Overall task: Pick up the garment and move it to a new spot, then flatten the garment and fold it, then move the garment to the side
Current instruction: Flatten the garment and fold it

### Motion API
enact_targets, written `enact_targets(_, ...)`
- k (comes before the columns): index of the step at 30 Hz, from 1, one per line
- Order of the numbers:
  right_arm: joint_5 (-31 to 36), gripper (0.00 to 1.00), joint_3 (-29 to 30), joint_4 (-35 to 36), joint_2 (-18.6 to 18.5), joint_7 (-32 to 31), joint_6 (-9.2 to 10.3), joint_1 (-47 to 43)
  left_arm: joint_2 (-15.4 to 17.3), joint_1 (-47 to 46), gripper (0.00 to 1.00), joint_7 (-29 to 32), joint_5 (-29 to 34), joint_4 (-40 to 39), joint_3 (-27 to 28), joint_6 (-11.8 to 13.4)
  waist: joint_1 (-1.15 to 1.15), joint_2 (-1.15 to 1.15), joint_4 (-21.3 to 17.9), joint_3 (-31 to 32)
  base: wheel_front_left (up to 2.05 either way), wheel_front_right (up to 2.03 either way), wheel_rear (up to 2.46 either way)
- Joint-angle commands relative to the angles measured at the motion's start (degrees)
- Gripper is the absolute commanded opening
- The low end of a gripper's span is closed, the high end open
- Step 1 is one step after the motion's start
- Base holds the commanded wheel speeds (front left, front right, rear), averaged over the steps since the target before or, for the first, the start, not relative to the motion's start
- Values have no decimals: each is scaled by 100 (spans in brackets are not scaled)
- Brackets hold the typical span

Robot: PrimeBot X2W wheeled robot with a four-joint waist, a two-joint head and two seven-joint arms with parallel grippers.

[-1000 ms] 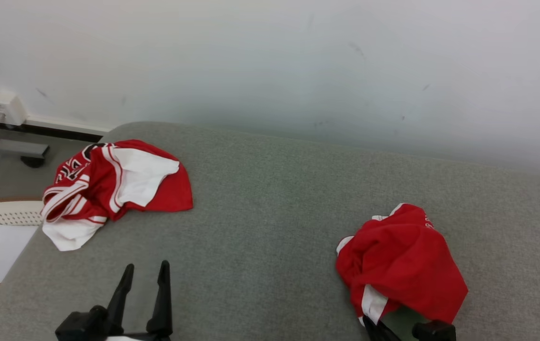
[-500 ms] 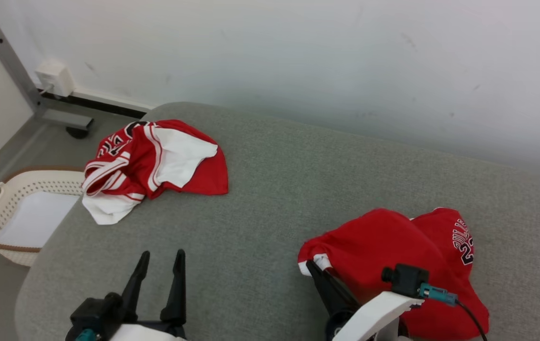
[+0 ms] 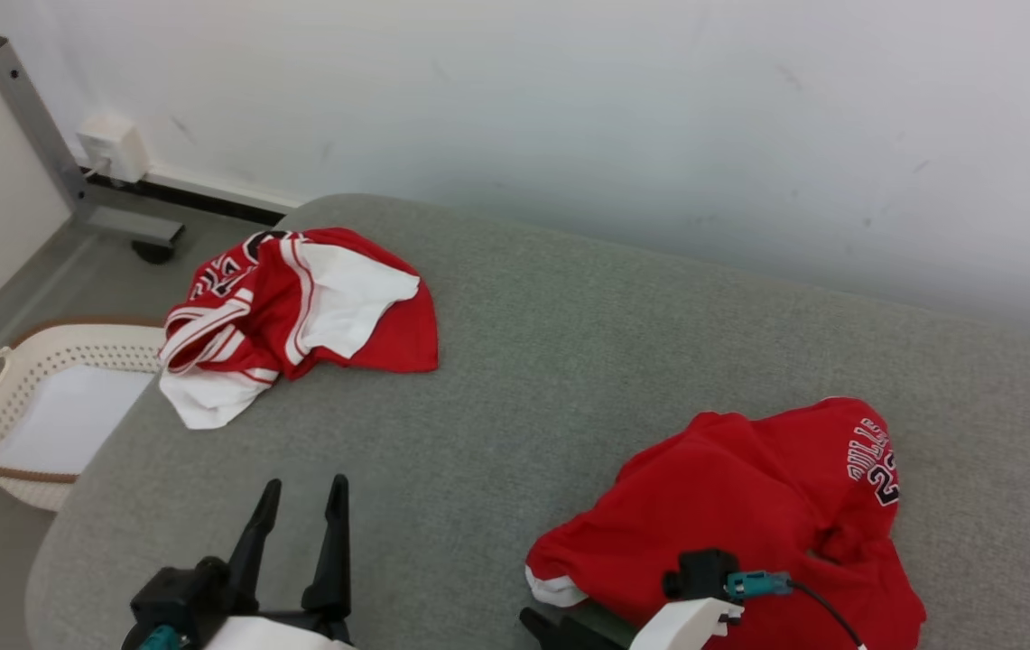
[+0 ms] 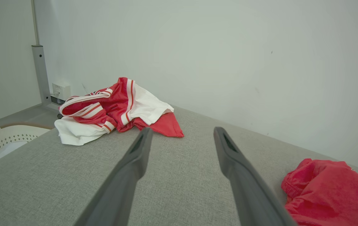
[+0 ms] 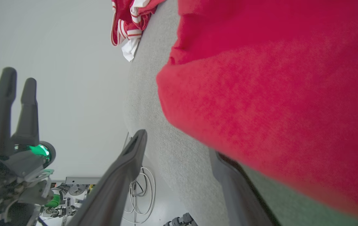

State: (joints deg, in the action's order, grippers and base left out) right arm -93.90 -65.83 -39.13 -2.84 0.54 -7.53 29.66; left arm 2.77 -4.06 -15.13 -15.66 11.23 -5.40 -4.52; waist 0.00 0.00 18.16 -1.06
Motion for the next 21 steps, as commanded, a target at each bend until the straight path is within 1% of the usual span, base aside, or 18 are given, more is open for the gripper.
enact_targets(1, -75, 100, -123, -12, -13, -113, 8, 46, 20, 93, 100, -3, 26, -8, 53, -6, 0, 0, -260, 134, 0, 0, 0)
enact_targets(3, -135, 100, -238, -56, -17, -277, 9, -18, 20, 103, 100, -3, 39, -38, 80, -5, 0, 0, -451, 186, 0, 0, 0)
enact_targets(5, -59, 100, -330, -89, -37, -410, 9, -60, 20, 120, 100, -3, 36, -54, 73, -7, 0, 0, -627, 231, 0, 0, 0)
enact_targets(8, -16, 100, -343, 206, -240, -436, 8, -151, 21, 156, 100, -3, 11, -96, 101, 11, 0, 0, -908, 281, 0, 0, 0)
enact_targets(9, -16, 100, -343, 206, -240, -436, 8, -151, 21, 156, 100, -3, 11, -96, 101, 11, 0, 0, -908, 281, 0, 0, 0)
enact_targets(10, 5, 100, -316, 417, -334, -362, 8, -176, 21, 166, 100, -3, 11, -111, 107, 16, 0, 0, -997, 293, 0, 0, 0)
enact_targets(13, 125, 100, -102, 1018, -762, 70, 9, -260, 22, 218, 100, -3, 4, -157, 140, 36, 0, 0, -1263, 320, 0, 0, 0)
enact_targets(16, 447, 100, 116, 1386, -1212, 763, 8, -317, 20, 242, 100, -3, -9, -190, 160, 41, 0, 0, -1498, 333, 0, 0, 0)
enact_targets(19, 956, 100, 353, 1532, -1633, 1299, 8, -295, 22, 303, 100, -3, -26, -233, 189, 64, 0, 0, -1707, 341, 0, 0, 0)
enact_targets(21, 1355, 100, 653, 1531, -1852, 1426, 8, -380, 20, 314, 100, -3, -28, -256, 207, 72, 0, 0, -1819, 343, 0, 0, 0)
